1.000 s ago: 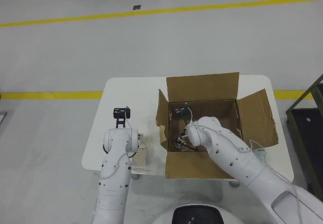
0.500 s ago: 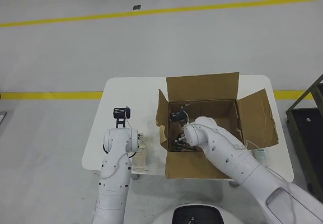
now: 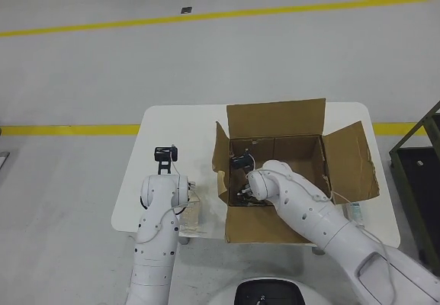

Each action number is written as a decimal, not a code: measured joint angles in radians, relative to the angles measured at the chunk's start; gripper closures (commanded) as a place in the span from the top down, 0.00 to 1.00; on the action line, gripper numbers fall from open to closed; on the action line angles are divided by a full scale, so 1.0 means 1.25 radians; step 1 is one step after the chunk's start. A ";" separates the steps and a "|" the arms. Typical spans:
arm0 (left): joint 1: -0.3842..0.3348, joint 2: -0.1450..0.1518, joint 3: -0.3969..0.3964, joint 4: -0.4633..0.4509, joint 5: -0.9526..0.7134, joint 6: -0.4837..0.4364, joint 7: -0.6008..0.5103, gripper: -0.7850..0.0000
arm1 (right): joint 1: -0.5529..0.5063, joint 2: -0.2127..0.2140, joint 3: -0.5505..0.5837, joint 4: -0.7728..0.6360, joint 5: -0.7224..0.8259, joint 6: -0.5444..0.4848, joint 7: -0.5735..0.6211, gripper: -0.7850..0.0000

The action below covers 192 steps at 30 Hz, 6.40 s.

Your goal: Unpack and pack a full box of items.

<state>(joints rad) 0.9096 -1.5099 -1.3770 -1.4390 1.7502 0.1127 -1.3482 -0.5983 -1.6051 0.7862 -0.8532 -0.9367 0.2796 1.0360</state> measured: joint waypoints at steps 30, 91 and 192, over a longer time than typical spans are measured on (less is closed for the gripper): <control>0.000 0.000 0.000 0.000 0.000 0.000 0.000 1.00 | 0.008 -0.022 0.008 0.021 -0.017 0.002 0.008 0.74; 0.000 0.000 0.000 0.000 0.000 0.000 0.000 1.00 | 0.022 -0.008 0.085 0.042 -0.119 0.003 0.093 0.47; 0.000 0.000 0.000 0.000 0.000 0.000 0.000 1.00 | -0.368 0.108 0.746 -0.849 -0.036 0.019 0.242 0.00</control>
<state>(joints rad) 0.9096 -1.5099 -1.3770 -1.4390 1.7502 0.1127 -1.3482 -1.0577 -1.4700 1.7192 -1.9142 -0.9814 0.3037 1.3385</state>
